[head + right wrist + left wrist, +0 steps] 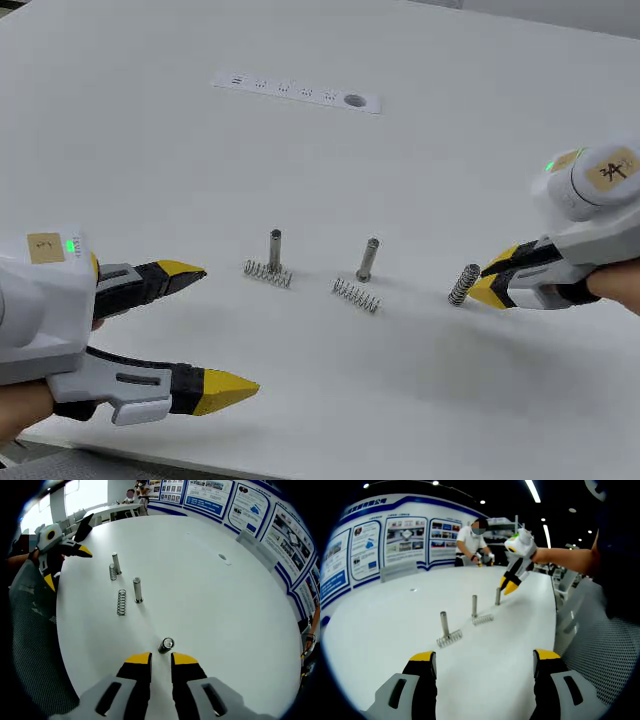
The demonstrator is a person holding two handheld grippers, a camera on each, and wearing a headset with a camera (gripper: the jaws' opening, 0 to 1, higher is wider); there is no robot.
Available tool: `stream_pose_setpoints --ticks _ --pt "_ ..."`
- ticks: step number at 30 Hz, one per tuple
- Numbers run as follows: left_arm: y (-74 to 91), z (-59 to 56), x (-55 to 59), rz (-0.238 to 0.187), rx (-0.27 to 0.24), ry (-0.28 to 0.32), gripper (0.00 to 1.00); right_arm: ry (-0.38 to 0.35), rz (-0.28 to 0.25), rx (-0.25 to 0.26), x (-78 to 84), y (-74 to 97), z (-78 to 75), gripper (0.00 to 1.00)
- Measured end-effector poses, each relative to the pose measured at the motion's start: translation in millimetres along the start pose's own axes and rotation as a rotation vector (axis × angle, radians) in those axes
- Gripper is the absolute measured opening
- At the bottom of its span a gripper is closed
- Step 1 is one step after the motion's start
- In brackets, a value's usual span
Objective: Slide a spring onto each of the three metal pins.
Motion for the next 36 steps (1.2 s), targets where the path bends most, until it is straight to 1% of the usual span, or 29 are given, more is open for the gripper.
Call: stream_pose_setpoints --ticks 4,9,12,14,19,27,36 --pt "-0.2 -0.1 -0.2 -0.001 0.001 -0.002 0.81 -0.003 0.001 -0.01 2.3 0.6 7.6 0.16" --pt "0.3 -0.3 -1.0 -0.004 0.001 -0.003 0.81 0.006 0.003 -0.042 1.7 -1.4 23.0 0.16" --pt "0.3 -0.3 -1.0 -0.005 0.002 -0.003 0.81 0.019 -0.001 -0.061 -2.2 -3.8 30.6 0.16" --pt "0.2 -0.4 -1.0 -0.004 0.002 -0.005 0.81 0.027 -0.006 -0.074 -4.7 -6.4 31.7 0.16" --pt "0.4 -0.3 -1.3 -0.005 0.002 -0.005 0.81 0.061 -0.016 -0.102 -17.3 -13.4 40.6 0.16" --pt "0.9 0.1 -1.3 -0.007 -0.003 -0.003 0.81 0.103 -0.026 -0.139 -33.3 -29.7 45.0 0.16" --pt "0.2 -0.2 -1.0 -0.002 -0.002 -0.005 0.81 0.126 -0.043 -0.154 -47.1 -45.3 47.3 0.16"
Point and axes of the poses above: the centre of the closed fingertips' face, and the gripper's own axes: y roughly backward along the fingers, z roughly to its left, x roughly out of its underside, the point moved 9 cm from there along y, roughly backward along the fingers, and after that the axes turned 1 degree about y, right-handed, at the moved point
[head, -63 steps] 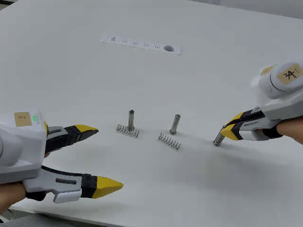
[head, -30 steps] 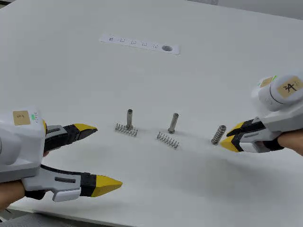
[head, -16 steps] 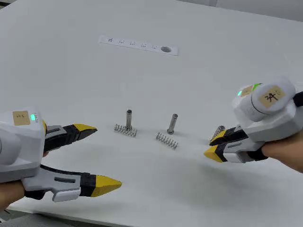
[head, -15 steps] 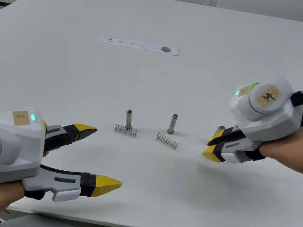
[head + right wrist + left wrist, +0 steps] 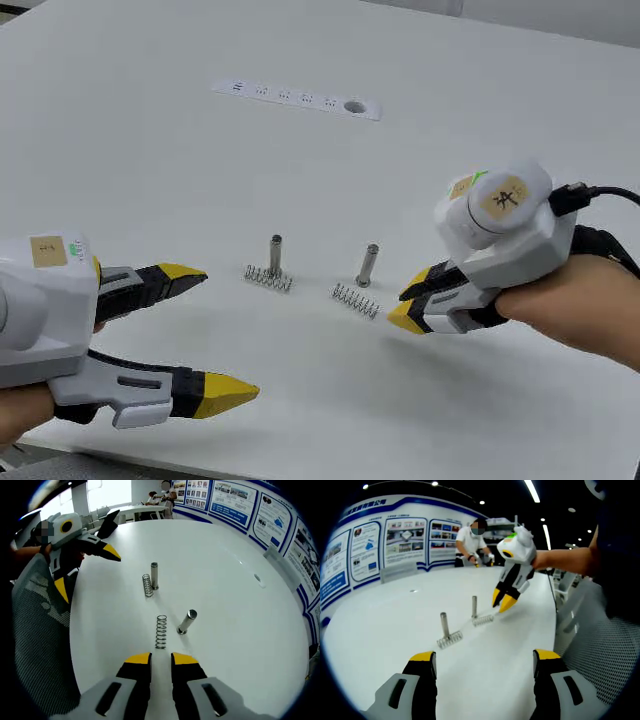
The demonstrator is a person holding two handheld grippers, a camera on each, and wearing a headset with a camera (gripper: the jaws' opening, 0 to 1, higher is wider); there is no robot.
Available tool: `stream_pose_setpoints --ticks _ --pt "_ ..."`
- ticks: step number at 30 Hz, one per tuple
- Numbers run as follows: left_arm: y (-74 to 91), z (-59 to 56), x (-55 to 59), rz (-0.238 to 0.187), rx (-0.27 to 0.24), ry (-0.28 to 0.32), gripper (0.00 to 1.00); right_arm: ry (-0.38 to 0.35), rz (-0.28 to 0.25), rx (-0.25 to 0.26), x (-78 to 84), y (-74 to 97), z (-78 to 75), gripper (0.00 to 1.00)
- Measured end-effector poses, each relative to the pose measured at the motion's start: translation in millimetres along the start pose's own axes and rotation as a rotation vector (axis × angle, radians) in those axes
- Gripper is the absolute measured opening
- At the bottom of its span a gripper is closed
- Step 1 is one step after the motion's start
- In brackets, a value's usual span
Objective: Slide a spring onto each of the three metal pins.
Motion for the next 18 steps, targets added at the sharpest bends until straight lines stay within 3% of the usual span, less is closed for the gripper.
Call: stream_pose_setpoints --ticks 8,18 --pt "0.2 0.4 0.3 -0.002 -0.002 0.004 0.8 0.0 -0.001 -0.014 -6.0 -15.2 -0.5 0.16" --pt "0.2 0.3 0.6 -0.002 -0.001 0.006 0.8 -0.024 0.019 -0.024 -2.5 -27.6 -1.3 0.16"
Point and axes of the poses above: the centre of the closed fingertips' face, and the gripper's own axes: y roughly backward along the fingers, z roughly to its left, x roughly out of its underside, the point moved 9 cm from there along y, roughly backward along the fingers, and after that the axes turned 1 degree about y, right-handed, at the moved point
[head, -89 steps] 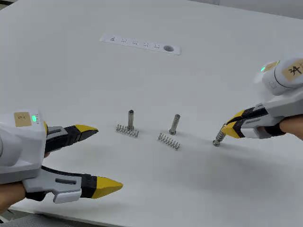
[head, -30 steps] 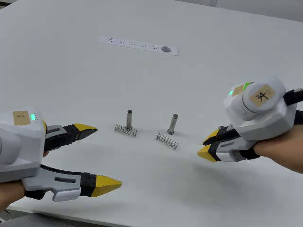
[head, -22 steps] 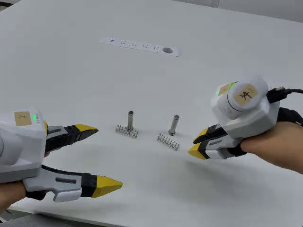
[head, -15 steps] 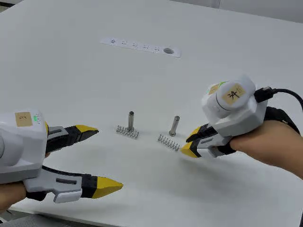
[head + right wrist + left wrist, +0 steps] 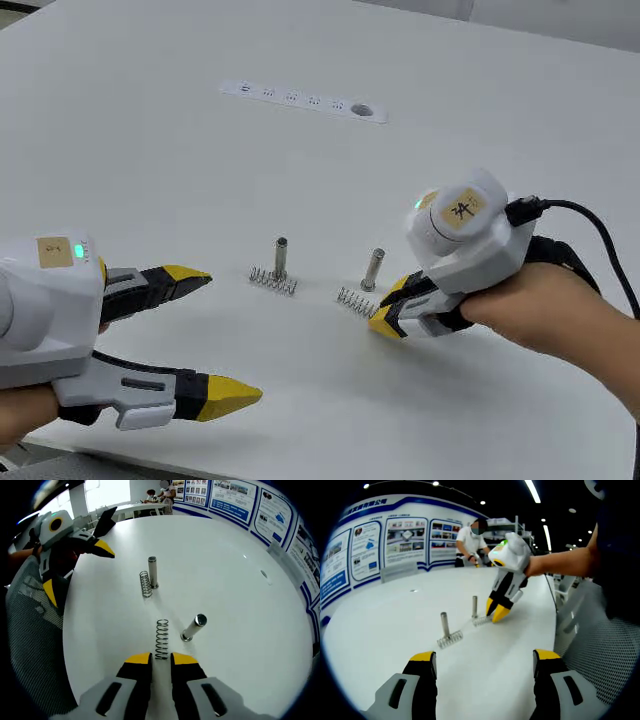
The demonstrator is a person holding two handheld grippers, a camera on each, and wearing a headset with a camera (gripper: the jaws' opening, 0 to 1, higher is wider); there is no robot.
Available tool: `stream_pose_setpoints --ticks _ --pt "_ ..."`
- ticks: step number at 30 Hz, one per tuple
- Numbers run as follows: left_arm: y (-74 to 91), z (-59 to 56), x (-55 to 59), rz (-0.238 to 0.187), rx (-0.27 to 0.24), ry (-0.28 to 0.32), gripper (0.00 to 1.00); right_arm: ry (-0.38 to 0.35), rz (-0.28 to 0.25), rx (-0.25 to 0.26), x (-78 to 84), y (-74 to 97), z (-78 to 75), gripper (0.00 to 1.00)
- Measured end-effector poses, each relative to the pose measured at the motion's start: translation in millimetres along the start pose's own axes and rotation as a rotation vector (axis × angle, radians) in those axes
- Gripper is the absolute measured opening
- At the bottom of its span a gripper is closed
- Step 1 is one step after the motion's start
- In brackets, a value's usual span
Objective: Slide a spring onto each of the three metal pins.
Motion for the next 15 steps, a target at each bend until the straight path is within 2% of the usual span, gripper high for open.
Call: stream_pose_setpoints --ticks 12,15 --pt "0.2 0.2 0.2 -0.002 -0.002 0.003 0.8 -0.021 -0.006 -0.012 1.0 -1.5 0.6 0.12" --pt "0.2 -0.1 0.3 -0.001 -0.002 0.002 0.8 -0.003 -0.001 0.003 0.6 0.4 0.4 0.12"
Point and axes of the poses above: the centre of the closed fingertips' face, and the gripper's own axes: y roughly backward along the fingers, z roughly to its left, x roughly out of its underside, the point moved 9 cm from there along y, roughly backward along the fingers, and after that the axes turned 1 degree about y, right-handed, at the moved point
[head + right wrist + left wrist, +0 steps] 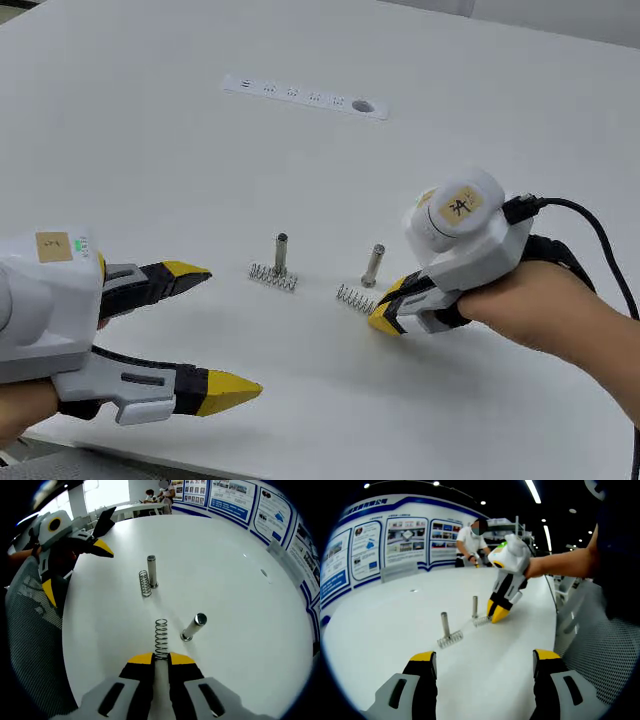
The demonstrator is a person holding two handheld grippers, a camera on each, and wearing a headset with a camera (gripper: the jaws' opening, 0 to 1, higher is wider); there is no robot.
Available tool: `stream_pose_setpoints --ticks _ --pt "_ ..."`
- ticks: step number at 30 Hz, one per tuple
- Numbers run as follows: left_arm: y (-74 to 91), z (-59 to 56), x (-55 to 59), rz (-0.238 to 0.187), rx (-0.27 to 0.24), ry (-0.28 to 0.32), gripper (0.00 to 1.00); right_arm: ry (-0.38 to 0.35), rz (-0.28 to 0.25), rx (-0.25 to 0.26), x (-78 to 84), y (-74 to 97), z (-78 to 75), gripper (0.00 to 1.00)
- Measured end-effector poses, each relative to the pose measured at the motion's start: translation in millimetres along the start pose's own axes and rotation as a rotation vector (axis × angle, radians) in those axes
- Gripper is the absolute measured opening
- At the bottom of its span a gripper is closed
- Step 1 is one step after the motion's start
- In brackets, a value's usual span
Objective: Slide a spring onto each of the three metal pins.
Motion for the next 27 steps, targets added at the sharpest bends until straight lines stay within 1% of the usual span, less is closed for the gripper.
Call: stream_pose_setpoints --ticks 15,21,27 --pt "-0.5 -0.6 0.1 0.0 0.005 0.004 0.79 0.033 -0.028 0.036 -10.4 28.2 0.9 0.12" --pt "-0.7 -0.7 0.1 0.001 0.007 0.004 0.79 0.047 -0.03 0.045 -13.4 34.9 1.0 0.12" --pt "-0.7 -0.5 0.1 0.002 0.007 0.003 0.79 0.047 -0.028 0.048 -14.9 36.5 -1.0 0.12"
Point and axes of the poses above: the centre of the closed fingertips' face, and the gripper's own axes: y roughly backward along the fingers, z roughly to its left, x roughly out of its underside, the point moved 9 cm from there along y, roughly backward along the fingers, and after that the axes turned 1 degree about y, right-handed, at the moved point
